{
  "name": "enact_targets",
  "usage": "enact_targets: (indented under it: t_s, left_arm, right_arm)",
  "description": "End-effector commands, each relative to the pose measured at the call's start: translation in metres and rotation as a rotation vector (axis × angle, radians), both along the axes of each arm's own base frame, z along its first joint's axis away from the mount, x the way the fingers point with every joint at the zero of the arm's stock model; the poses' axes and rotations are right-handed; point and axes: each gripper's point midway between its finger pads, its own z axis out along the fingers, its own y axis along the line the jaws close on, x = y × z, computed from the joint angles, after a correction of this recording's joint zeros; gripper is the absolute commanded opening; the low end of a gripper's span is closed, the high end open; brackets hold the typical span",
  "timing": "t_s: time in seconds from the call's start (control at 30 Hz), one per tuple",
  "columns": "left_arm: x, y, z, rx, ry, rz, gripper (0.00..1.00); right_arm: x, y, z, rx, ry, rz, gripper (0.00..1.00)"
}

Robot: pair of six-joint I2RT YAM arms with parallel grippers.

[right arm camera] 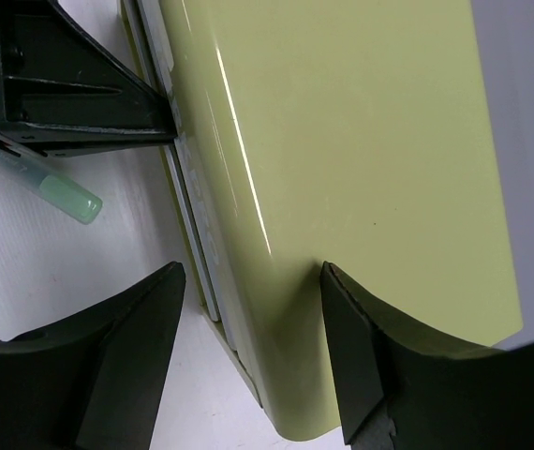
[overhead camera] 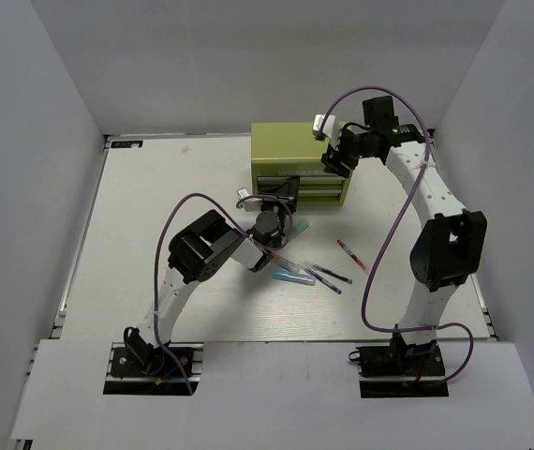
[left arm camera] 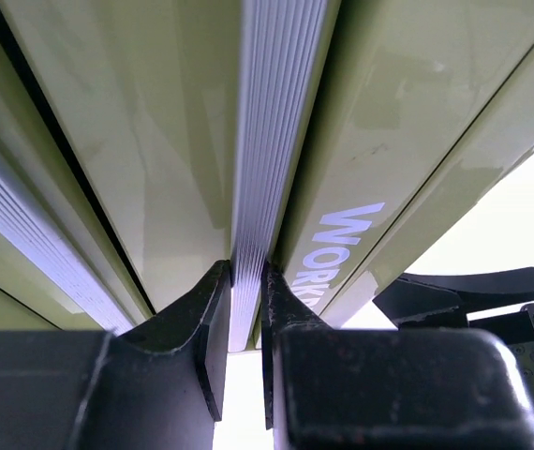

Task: Sort the stationery into containers
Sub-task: Open the drawer

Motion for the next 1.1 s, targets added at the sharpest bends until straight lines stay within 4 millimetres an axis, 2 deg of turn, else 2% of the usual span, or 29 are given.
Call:
enact_targets:
  t_s: [0.0,0.17,0.2,0.23,0.27,0.33,0.37,0.4,0.43,0.47,0.53,0.6,0.63,0.7,0.8,0.83,0.87,0.97,1.0,1.03,1.07]
  left_arm:
    - [0.004,0.024,-0.002,-0.018,0.013,0.088,0.0]
    - [-0.008,0.022,-0.007,-0.001,0.031,0.078,0.0]
    - [-0.009,0.023,-0.002,-0.008,0.025,0.078,0.0]
    - [-0.015,0.017,-0.007,0.002,0.032,0.057,0.0]
    - [-0.017,0.019,-0.012,0.013,0.041,0.056,0.0]
    - [-0.023,0.016,-0.009,0.006,0.035,0.044,0.0]
    - [-0.025,0.018,-0.015,0.02,0.047,0.044,0.0]
    - [-0.031,0.014,-0.009,0.011,0.036,0.025,0.0]
    - [-0.034,0.016,-0.009,0.015,0.04,0.024,0.0]
    - [-0.039,0.013,-0.012,0.023,0.046,0.012,0.0]
    - [-0.046,0.013,-0.014,0.027,0.05,0.003,0.0]
    - [-0.05,0.016,-0.001,0.002,0.026,-0.006,0.0]
    - [-0.056,0.015,-0.008,0.017,0.039,-0.015,0.0]
    - [-0.063,0.014,-0.001,0.009,0.03,-0.033,0.0]
    - [-0.075,0.019,0.004,0.009,0.03,-0.044,0.0]
    - [-0.078,0.023,0.001,0.021,0.04,-0.044,0.0]
    - [-0.083,0.022,0.008,0.012,0.032,-0.053,0.0]
    - [-0.085,0.027,0.005,0.019,0.04,-0.044,0.0]
    - [-0.086,0.025,0.008,0.013,0.033,-0.053,0.02]
    - [-0.086,0.025,0.008,0.013,0.033,-0.054,0.08]
    - [-0.086,0.023,0.015,-0.004,0.016,-0.063,0.2]
  right_arm:
    - [0.0,-0.004,-0.021,-0.033,0.094,-0.072,0.65]
    - [0.012,-0.008,-0.025,-0.043,0.109,-0.144,0.64]
    - [0.014,-0.008,-0.028,-0.047,0.113,-0.15,0.64]
    - [0.016,-0.009,-0.028,-0.056,0.111,-0.163,0.64]
    - [0.017,-0.01,-0.027,-0.053,0.115,-0.178,0.64]
    - [0.021,-0.011,-0.029,-0.062,0.111,-0.192,0.64]
    - [0.021,-0.012,-0.032,-0.065,0.122,-0.202,0.64]
    - [0.022,-0.013,-0.032,-0.068,0.123,-0.208,0.64]
    - [0.021,-0.014,-0.024,-0.064,0.105,-0.215,0.64]
    - [0.023,-0.014,-0.034,-0.075,0.122,-0.219,0.64]
    - [0.023,-0.015,-0.036,-0.077,0.133,-0.228,0.64]
    - [0.023,-0.017,-0.038,-0.079,0.137,-0.24,0.64]
    - [0.023,-0.016,-0.038,-0.08,0.139,-0.24,0.64]
    - [0.023,-0.018,-0.039,-0.08,0.145,-0.251,0.64]
    - [0.024,-0.018,-0.041,-0.084,0.145,-0.257,0.64]
    - [0.025,-0.018,-0.04,-0.083,0.142,-0.259,0.64]
    - [0.025,-0.018,-0.041,-0.083,0.144,-0.262,0.64]
    - [0.025,-0.018,-0.042,-0.081,0.145,-0.262,0.64]
    - [0.025,-0.018,-0.042,-0.081,0.147,-0.261,0.66]
    - [0.024,-0.017,-0.041,-0.077,0.147,-0.258,0.69]
    - [0.023,-0.015,-0.041,-0.07,0.152,-0.251,0.7]
